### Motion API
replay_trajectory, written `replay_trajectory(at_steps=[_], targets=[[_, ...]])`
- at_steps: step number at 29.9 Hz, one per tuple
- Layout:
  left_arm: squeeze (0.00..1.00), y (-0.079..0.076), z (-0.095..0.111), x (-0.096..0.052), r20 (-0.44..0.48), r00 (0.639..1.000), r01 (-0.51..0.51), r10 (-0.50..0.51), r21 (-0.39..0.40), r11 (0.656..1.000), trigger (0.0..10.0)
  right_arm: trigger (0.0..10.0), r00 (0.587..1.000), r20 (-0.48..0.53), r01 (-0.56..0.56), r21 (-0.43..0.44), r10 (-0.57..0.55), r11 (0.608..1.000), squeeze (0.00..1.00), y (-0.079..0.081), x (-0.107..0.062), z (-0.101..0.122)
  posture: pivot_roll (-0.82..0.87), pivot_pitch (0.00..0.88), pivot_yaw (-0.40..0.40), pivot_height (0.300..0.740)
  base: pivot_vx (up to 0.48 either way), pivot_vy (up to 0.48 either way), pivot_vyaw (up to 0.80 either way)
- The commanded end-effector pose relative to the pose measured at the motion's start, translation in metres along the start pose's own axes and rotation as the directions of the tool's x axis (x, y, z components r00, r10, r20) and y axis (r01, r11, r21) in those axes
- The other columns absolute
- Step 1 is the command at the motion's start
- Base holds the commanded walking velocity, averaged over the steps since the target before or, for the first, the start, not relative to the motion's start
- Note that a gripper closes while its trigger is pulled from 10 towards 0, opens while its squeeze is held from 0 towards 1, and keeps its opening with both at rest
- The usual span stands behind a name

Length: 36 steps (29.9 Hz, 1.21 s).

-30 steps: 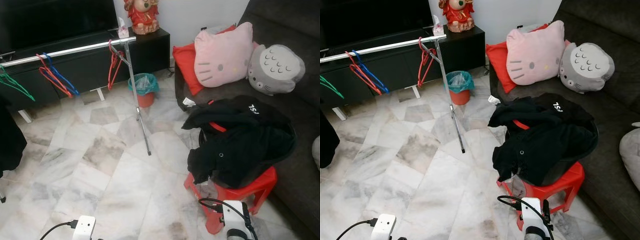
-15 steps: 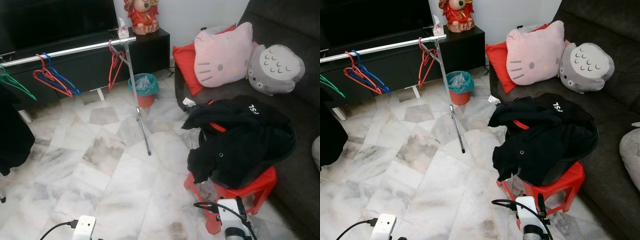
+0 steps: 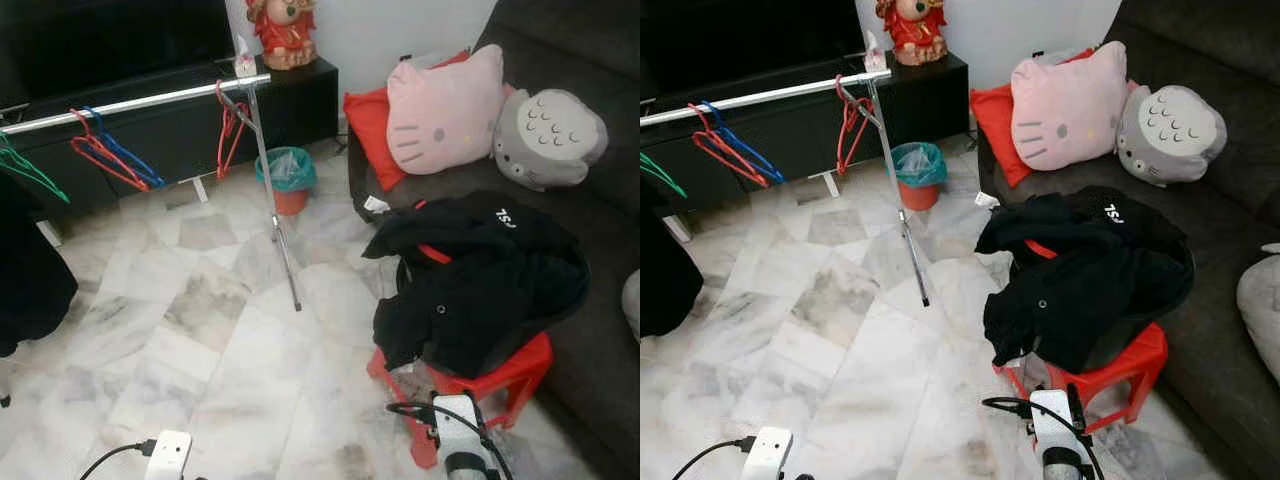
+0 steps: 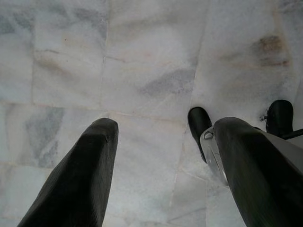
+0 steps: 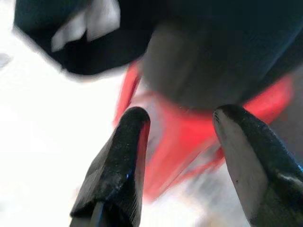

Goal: Hang hanger

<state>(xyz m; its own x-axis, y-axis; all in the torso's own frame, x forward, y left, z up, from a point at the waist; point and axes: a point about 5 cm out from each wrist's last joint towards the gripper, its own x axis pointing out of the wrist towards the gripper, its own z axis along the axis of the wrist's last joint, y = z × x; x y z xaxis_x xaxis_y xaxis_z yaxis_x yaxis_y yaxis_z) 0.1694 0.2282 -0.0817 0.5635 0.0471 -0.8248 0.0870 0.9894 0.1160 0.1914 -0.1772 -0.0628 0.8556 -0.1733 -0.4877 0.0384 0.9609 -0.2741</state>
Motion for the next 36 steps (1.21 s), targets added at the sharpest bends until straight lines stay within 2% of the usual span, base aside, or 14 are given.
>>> replay_trajectory(at_steps=[1, 3, 5, 12, 13, 14, 18, 20, 21, 24, 26, 32, 34, 36], targets=[[0.0, 0.001, -0.004, -0.001, -0.013, 1.0, 0.003, -0.003, 0.014, 1.0, 10.0, 10.0, 0.995, -0.086, -0.061, -0.028, 0.059, 0.998, 0.0, 0.003, 0.0, -0.008, -0.15, 0.0, 0.058, 0.74, 0.0, 0.0, 0.0], [0.0, 0.0, -0.004, -0.001, -0.012, 1.0, 0.005, -0.004, 0.014, 1.0, 10.0, 10.0, 0.986, -0.126, -0.12, -0.07, 0.111, 0.99, 0.0, 0.005, 0.001, -0.01, -0.15, 0.0, 0.057, 0.74, 0.0, 0.0, 0.0], [0.0, 0.0, -0.004, -0.001, -0.012, 1.0, 0.004, -0.004, 0.012, 1.0, 10.0, 10.0, 0.963, -0.179, -0.209, -0.036, 0.199, 0.977, 0.0, 0.009, 0.001, -0.014, -0.15, 0.0, 0.056, 0.74, 0.0, 0.0, 0.0], [0.0, 0.0, -0.004, -0.001, -0.012, 1.0, 0.003, -0.003, 0.006, 1.0, 10.0, 10.0, 0.961, -0.117, -0.259, -0.057, 0.251, 0.964, 0.0, 0.01, 0.002, -0.007, -0.15, 0.0, 0.054, 0.74, 0.0, 0.0, 0.0], [0.0, 0.0, -0.004, -0.001, -0.011, 1.0, 0.002, -0.002, 0.005, 1.0, 10.0, 10.0, 0.941, 0.181, -0.28, -0.053, 0.285, 0.958, 0.0, -0.013, 0.007, 0.045, -0.15, 0.0, 0.053, 0.74, 0.0, 0.0, 0.0], [0.0, 0.0, -0.004, -0.001, -0.011, 1.0, 0.0, 0.0, 0.004, 1.0, 10.0, 10.0, 0.88, 0.322, -0.335, -0.1, 0.349, 0.937, 0.0, -0.019, 0.002, 0.081, -0.15, 0.0, 0.054, 0.74, 0.0, 0.0, 0.0], [0.0, 0.0, -0.004, -0.001, -0.012, 1.0, -0.002, 0.002, 0.003, 1.0, 10.0, 10.0, 0.795, 0.406, -0.423, -0.159, 0.45, 0.892, 0.0, -0.012, -0.002, 0.114, -0.15, 0.0, 0.056, 0.74, 0.0, 0.0, 0.0], [0.0, 0.0, -0.004, -0.001, -0.012, 1.0, -0.003, 0.003, 0.002, 1.0, 10.0, 10.0, 0.72, 0.473, -0.491, -0.17, 0.508, 0.854, 0.0, -0.004, -0.005, 0.138, -0.15, 0.0, 0.055, 0.74, 0.0, 0.0, 0.0], [0.0, 0.0, -0.004, -0.001, -0.012, 1.0, -0.003, 0.003, 0.002, 1.0, 10.0, 10.0, 0.72, 0.473, -0.491, -0.17, 0.508, 0.854, 0.0, -0.004, -0.005, 0.138, -0.15, 0.0, 0.055, 0.74, 0.0, 0.0, 0.0], [0.0, 0.001, -0.004, -0.001, -0.012, 1.0, -0.005, 0.005, 0.0, 1.0, 10.0, 10.0, 0.643, 0.539, -0.545, -0.177, 0.544, 0.82, 0.0, 0.006, -0.013, 0.16, -0.15, 0.0, 0.055, 0.74, 0.0, 0.0, 0.0], [0.0, 0.0, -0.004, -0.001, -0.011, 1.0, -0.005, 0.005, 0.0, 1.0, 10.0, 10.0, 0.619, 0.572, -0.544, -0.181, 0.538, 0.819, 0.0, 0.005, -0.027, 0.173, -0.15, 0.0, 0.056, 0.74, 0.0, 0.0, 0.0], [0.0, 0.0, -0.003, -0.001, -0.01, 1.0, -0.003, 0.003, 0.002, 1.0, 10.0, 10.0, 0.613, 0.607, -0.513, -0.18, 0.505, 0.839, 0.0, 0.0, -0.039, 0.187, -0.15, 0.0, 0.056, 0.74, 0.0, 0.0, 0.0], [0.0, 0.0, -0.003, 0.0, -0.009, 1.0, -0.002, 0.002, 0.002, 1.0, 10.0, 10.0, 0.657, 0.629, -0.417, -0.154, 0.414, 0.896, 0.0, -0.01, -0.039, 0.186, -0.15, 0.0, 0.054, 0.74, 0.0, 0.0, 0.0], [0.0, 0.0, -0.003, 0.0, -0.009, 1.0, -0.003, 0.003, 0.002, 1.0, 10.0, 10.0, 0.736, 0.631, -0.225, -0.115, 0.246, 0.968, 0.0, -0.029, -0.039, 0.177, -0.15, 0.0, 0.053, 0.74, 0.0, 0.0, 0.0]])
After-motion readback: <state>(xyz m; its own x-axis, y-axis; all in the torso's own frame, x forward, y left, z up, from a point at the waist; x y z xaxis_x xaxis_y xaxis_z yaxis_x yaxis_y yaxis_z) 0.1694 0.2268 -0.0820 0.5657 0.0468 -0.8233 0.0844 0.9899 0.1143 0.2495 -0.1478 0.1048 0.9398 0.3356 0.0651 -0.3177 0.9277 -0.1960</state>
